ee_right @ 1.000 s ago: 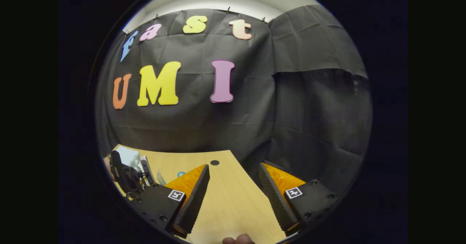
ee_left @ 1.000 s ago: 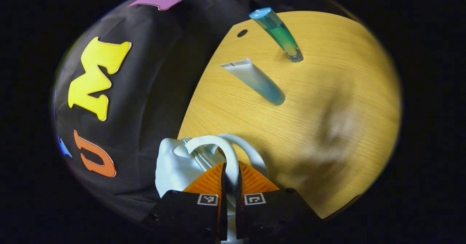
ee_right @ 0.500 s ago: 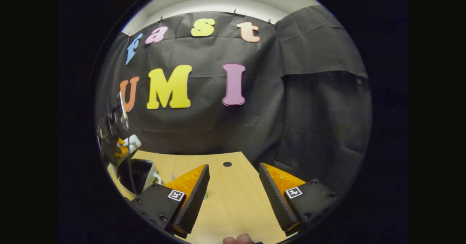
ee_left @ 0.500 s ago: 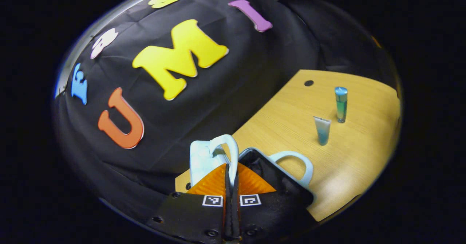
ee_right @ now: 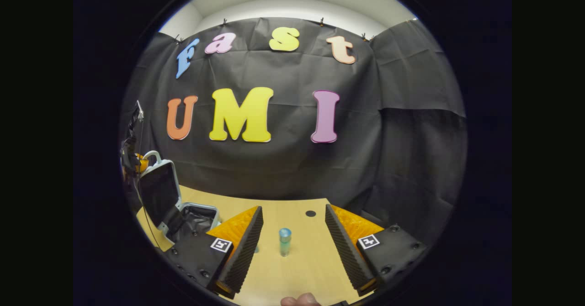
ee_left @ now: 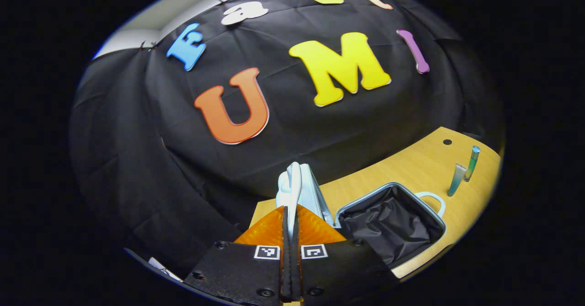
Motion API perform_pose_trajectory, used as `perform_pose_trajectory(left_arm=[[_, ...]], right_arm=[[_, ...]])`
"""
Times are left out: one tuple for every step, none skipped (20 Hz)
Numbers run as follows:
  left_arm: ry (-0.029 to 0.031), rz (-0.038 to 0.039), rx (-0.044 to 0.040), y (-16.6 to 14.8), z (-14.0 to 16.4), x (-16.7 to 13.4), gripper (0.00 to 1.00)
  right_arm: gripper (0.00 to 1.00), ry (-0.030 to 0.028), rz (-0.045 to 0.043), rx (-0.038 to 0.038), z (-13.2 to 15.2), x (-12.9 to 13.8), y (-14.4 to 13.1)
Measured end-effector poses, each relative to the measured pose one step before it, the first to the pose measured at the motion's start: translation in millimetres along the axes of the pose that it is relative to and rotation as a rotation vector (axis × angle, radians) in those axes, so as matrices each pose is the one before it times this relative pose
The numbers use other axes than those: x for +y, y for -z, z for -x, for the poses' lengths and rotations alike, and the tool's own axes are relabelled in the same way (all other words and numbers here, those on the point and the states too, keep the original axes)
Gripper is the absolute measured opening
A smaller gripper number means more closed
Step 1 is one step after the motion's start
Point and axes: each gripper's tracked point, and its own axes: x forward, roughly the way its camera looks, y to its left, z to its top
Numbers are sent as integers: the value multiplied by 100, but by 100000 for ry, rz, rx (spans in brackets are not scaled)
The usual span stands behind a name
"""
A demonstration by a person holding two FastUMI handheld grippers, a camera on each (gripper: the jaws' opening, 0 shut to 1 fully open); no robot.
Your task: First open the suitcase, pack the skin care products into it, and then close the suitcase.
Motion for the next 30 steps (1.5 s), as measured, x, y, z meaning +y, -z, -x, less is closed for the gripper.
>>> perform_pose_trajectory(left_arm=[[16,5072,-679,1529,-761,2242,2],[566,4319,-230,1061,-478,1749,2],[577,5191,444,1347,-359,2078,3],[486,3749,-140,1142,-487,1597,3],[641,3814,1745,1516,-488,1743,3],[1545,3366,279,1572,-800,1420,2],[968,3045,439,1685,-650,1314,2],[735,4074,1185,1830,-762,1024,3],[765,5192,1422,1693,-719,880,3],[1413,5014,1177,1381,-781,680,2],[1574,4745,885,1222,-795,677,2],[2068,4237,732,1174,-757,688,3],[1941,3930,789,1094,-604,542,2],[1793,4046,786,1003,-491,626,2],[1025,3754,954,939,-518,495,3],[284,2929,1589,1129,-345,575,3],[591,1840,329,589,-339,511,3],[1064,1145,210,426,-395,250,3],[405,132,698,472,-339,267,3],[221,-756,1109,554,-322,242,2],[-224,-1141,1522,543,-527,21,3],[-171,-1166,1143,472,-233,-21,3],[-295,-811,934,191,-270,-65,3],[972,948,-1088,-394,-309,-588,3],[-53,214,94,65,-270,121,4],[-286,223,-622,56,-61,381,5],[-853,-131,-77,257,17,673,7],[-911,-211,-294,-43,206,302,14],[-1944,-1503,71,67,-129,389,6],[-1185,-665,-655,-227,231,387,30]], right_arm=[[81,-1238,1392,344,106,999,-144],[81,-1055,1176,562,104,973,31],[81,-761,668,947,75,813,26],[81,-697,361,696,103,706,9],[81,-152,-278,132,345,715,-233],[80,516,-904,-146,144,265,-225],[80,894,-1280,187,85,128,-127],[77,708,-1026,113,104,234,9],[77,1253,-886,-131,103,-20,-207],[77,1611,-717,-484,97,-116,-223],[77,1232,-738,-575,45,-127,-203],[79,806,-576,-254,-20,26,-17],[80,336,938,-352,23,182,-80],[80,174,1823,-432,-37,157,-30],[80,981,1325,-438,163,-13,-115],[80,299,593,183,-105,8,-49],[80,556,88,306,-57,45,-12],[80,1186,666,697,23,-165,159],[79,1308,539,820,-46,-294,182],[80,976,216,454,-42,-96,101],[80,1051,-120,177,-18,-117,-91],[80,835,-301,166,57,-144,45],[80,585,-289,267,15,-16,-46],[80,446,-7,285,-46,66,131],[80,196,64,323,50,98,70],[80,50,193,398,-74,94,122],[80,31,239,310,-1,82,125],[80,-23,322,266,-3,-11,56],[80,130,269,68,-35,-85,73],[80,84,319,-92,27,-75,37]])
